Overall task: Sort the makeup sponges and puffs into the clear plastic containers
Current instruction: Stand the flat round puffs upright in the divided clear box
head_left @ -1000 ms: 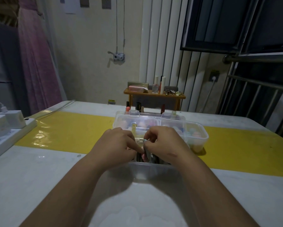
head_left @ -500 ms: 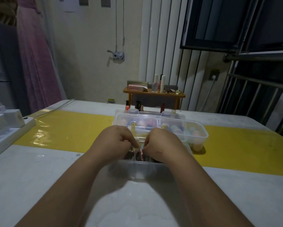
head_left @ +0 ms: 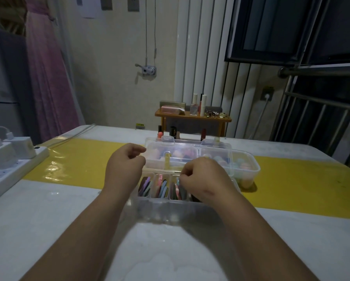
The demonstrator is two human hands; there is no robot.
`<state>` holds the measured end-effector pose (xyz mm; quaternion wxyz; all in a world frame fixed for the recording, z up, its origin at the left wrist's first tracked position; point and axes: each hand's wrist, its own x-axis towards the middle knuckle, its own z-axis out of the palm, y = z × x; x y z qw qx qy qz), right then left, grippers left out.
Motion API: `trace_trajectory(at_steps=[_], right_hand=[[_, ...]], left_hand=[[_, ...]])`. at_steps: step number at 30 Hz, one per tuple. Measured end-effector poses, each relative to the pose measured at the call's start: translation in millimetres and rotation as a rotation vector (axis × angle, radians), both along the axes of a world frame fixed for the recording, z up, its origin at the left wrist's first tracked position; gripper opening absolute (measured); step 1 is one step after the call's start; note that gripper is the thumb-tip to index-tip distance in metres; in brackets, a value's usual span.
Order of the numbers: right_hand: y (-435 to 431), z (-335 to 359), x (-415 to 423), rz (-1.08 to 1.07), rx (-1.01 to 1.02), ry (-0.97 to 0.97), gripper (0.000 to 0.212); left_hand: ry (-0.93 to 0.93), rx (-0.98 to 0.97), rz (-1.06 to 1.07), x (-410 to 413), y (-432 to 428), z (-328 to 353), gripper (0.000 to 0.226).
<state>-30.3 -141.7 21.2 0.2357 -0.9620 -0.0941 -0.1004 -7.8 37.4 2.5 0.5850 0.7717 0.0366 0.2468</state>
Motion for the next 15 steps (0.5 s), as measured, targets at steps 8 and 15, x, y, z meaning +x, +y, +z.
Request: trace_trajectory(at_steps=[8,15], right_hand=[[-27.2,4.8,11.7,-0.292,0.238,-0.232,0.016],[-39.0,-1.8,20.4,-0.479,0.143,-0.144,0.05]], left_hand=[[0.243,-0.151,-0.086,9.8,2.9,0.8,0.055],[0.369,-0.184,-0.148,19.2,-1.3,-2.8,0.066]])
